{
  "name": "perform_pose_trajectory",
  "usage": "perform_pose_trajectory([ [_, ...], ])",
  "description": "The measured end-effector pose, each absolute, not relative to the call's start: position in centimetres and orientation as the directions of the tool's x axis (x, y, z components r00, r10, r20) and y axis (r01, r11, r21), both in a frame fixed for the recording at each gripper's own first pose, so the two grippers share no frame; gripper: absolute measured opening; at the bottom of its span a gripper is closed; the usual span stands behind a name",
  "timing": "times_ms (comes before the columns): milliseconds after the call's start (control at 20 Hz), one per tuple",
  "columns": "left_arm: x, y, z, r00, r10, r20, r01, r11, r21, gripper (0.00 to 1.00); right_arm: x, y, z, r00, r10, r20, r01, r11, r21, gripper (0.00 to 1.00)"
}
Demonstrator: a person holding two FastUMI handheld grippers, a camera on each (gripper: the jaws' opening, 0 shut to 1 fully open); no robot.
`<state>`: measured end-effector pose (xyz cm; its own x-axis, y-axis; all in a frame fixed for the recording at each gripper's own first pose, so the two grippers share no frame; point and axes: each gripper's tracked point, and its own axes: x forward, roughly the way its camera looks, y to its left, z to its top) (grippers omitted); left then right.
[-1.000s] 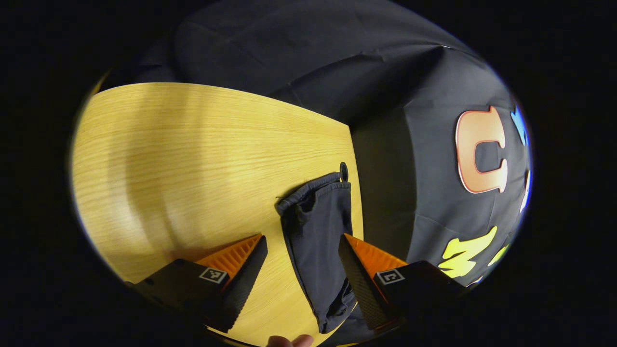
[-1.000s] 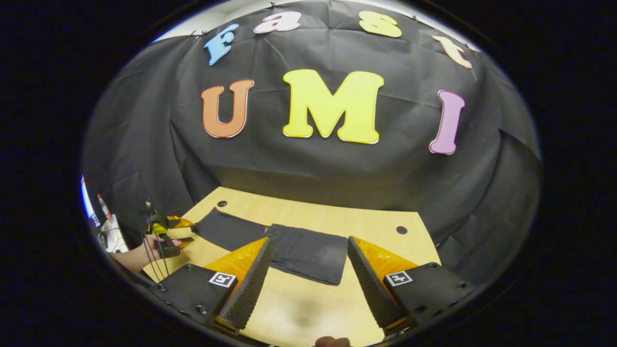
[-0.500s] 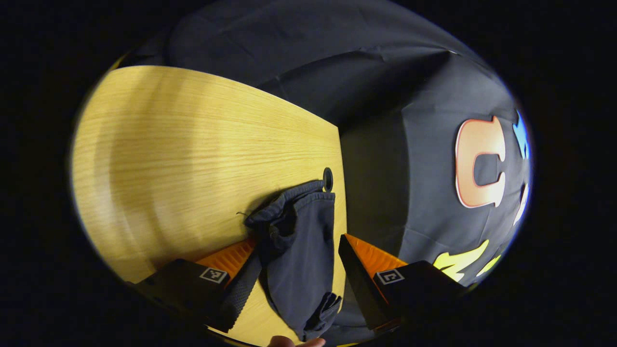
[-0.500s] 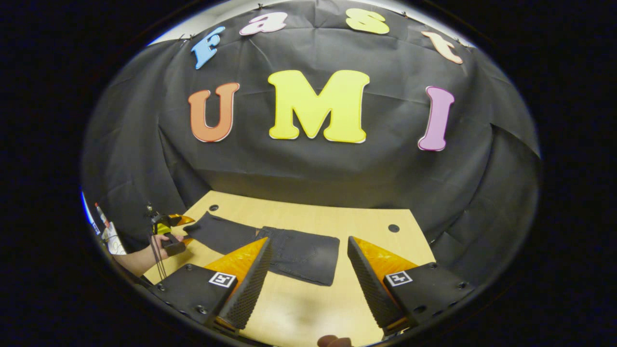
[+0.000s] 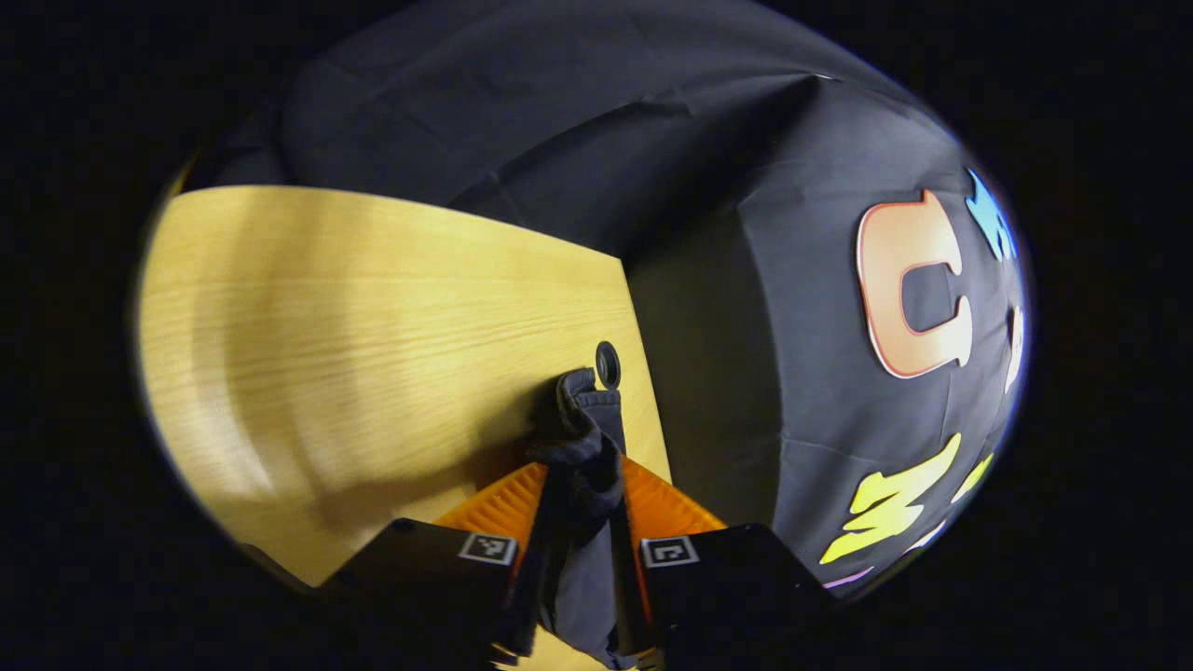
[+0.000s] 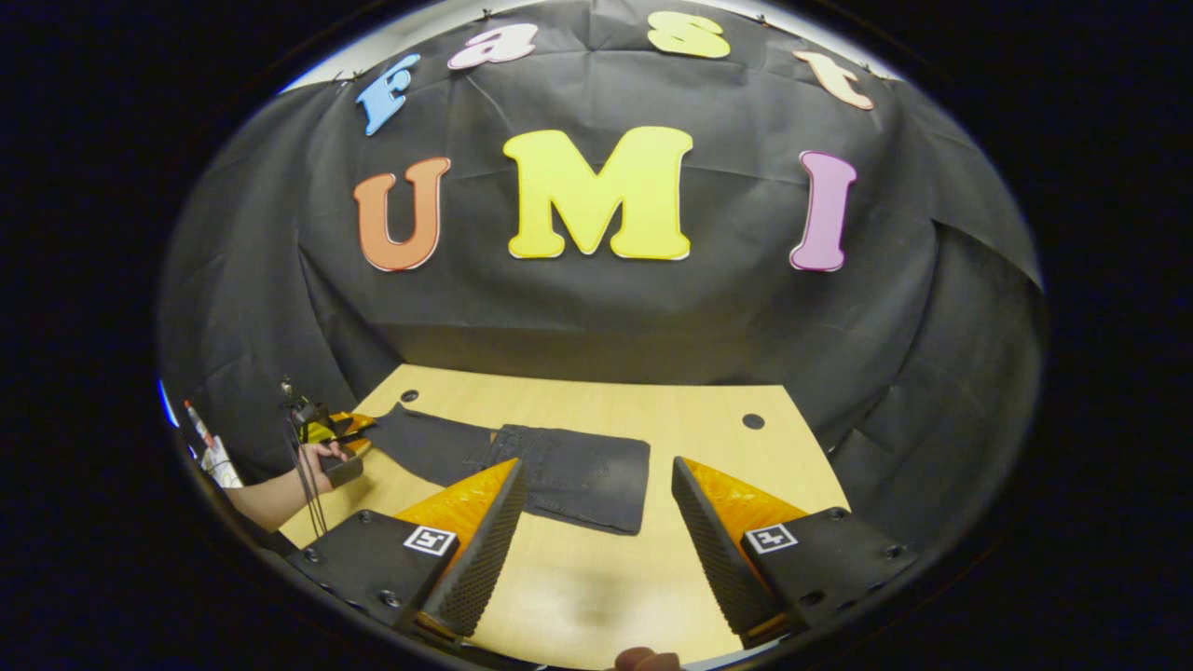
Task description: Grasp the waist and the cuffs of the jeans and fold them to make the two legs overlap; first hold the waist and fold one-third of the jeans toward the cuffs, then hold the cuffs and fold the remaining one-third in the same direction to finish folding.
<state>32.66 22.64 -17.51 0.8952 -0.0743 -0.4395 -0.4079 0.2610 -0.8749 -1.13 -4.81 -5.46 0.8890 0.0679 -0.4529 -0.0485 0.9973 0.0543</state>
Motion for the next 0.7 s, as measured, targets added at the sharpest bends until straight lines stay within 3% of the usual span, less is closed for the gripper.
perform_pose_trajectory([
  [50, 32.8, 22.4, -17.9, 0.884, -0.077, -0.461, -0.421, 0.298, -0.857, 0.31, -1.4, -5.0, -5.5, 0.889, 0.066, -0.454, -0.046, 0.997, 0.056, 0.94],
  [200, 32.9, 22.4, -19.5, 0.853, -0.056, -0.519, -0.469, 0.356, -0.808, 0.17, -2.3, -6.2, -5.5, 0.893, 0.048, -0.448, -0.027, 0.998, 0.053, 0.94],
  [450, 32.9, 22.0, -17.1, 0.871, -0.04, -0.489, -0.441, 0.375, -0.816, 0.07, -4.1, -8.2, -6.1, 0.889, 0.019, -0.458, 0.012, 0.998, 0.064, 0.94],
  [700, 33.7, 18.5, -9.2, 0.917, -0.059, -0.394, -0.303, 0.539, -0.786, 0.05, -4.6, -9.6, -5.2, 0.907, 0.001, -0.422, 0.032, 0.997, 0.072, 0.94],
])
